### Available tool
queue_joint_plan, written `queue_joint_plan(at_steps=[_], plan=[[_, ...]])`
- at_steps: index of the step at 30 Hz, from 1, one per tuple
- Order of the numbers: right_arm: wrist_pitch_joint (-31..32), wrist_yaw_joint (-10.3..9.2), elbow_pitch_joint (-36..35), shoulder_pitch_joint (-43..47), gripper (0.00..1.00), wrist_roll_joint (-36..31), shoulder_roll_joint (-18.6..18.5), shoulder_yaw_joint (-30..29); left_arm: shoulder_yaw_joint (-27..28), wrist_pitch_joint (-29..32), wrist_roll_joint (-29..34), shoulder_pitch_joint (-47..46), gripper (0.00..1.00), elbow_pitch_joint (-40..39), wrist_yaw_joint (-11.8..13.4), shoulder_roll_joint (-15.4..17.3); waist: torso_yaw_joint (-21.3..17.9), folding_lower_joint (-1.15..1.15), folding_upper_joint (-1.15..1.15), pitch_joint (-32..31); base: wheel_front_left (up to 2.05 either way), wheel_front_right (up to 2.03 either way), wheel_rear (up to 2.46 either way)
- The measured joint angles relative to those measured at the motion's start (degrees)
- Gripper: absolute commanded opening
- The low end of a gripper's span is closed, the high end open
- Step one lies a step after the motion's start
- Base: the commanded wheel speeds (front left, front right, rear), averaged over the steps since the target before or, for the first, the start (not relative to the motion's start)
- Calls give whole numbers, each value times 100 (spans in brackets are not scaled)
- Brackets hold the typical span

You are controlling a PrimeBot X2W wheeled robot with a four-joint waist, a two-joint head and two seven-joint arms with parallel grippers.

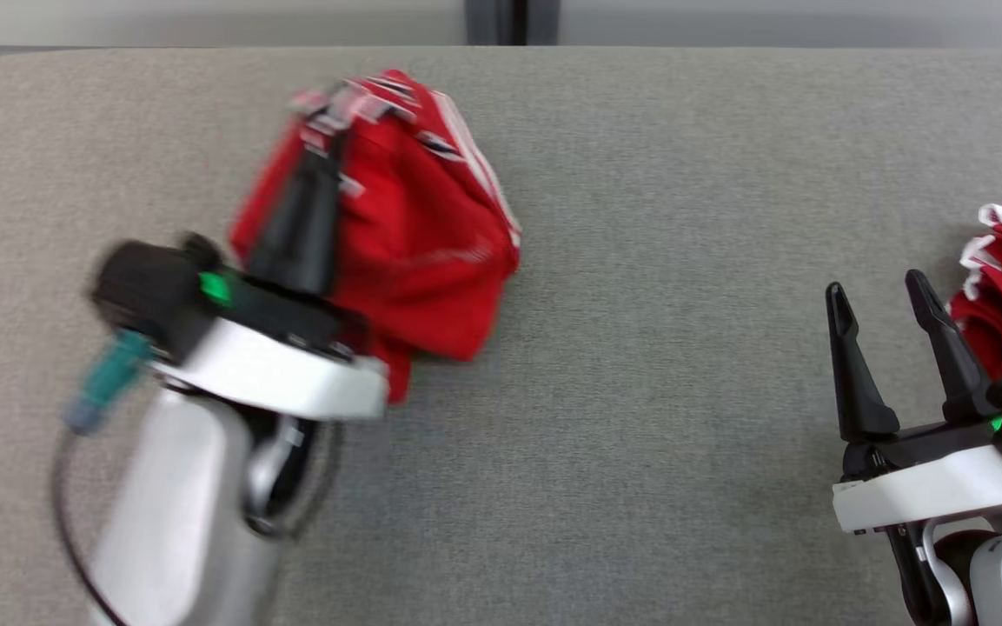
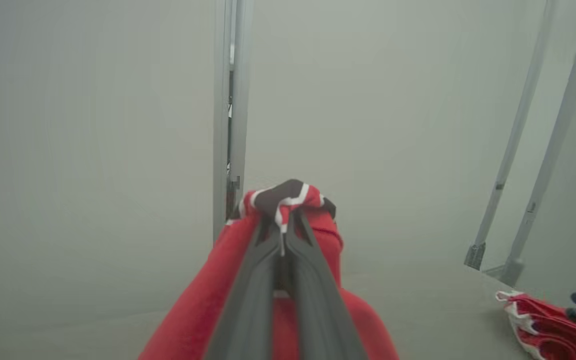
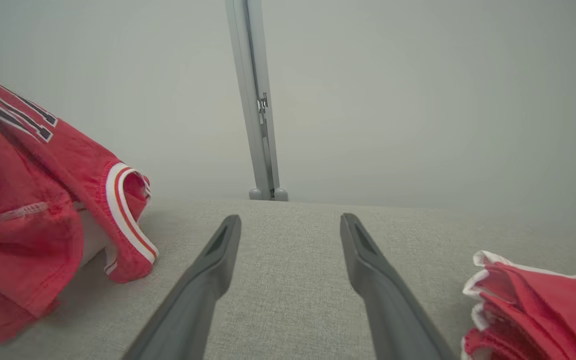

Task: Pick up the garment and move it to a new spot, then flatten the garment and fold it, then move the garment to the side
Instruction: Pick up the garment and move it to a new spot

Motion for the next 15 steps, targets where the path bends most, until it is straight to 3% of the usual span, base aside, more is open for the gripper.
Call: queue_joint_plan(at_steps=[9,15], plan=[[-214,0,190,-38,100,213,2,177,-2237,470,-75,415,0,-364,-108,-224,-615,0,0,58,0,0,0],[-412,0,363,-35,100,387,0,194,-3225,524,-122,191,0,199,-125,-247,-1084,0,0,167,0,0,0]])
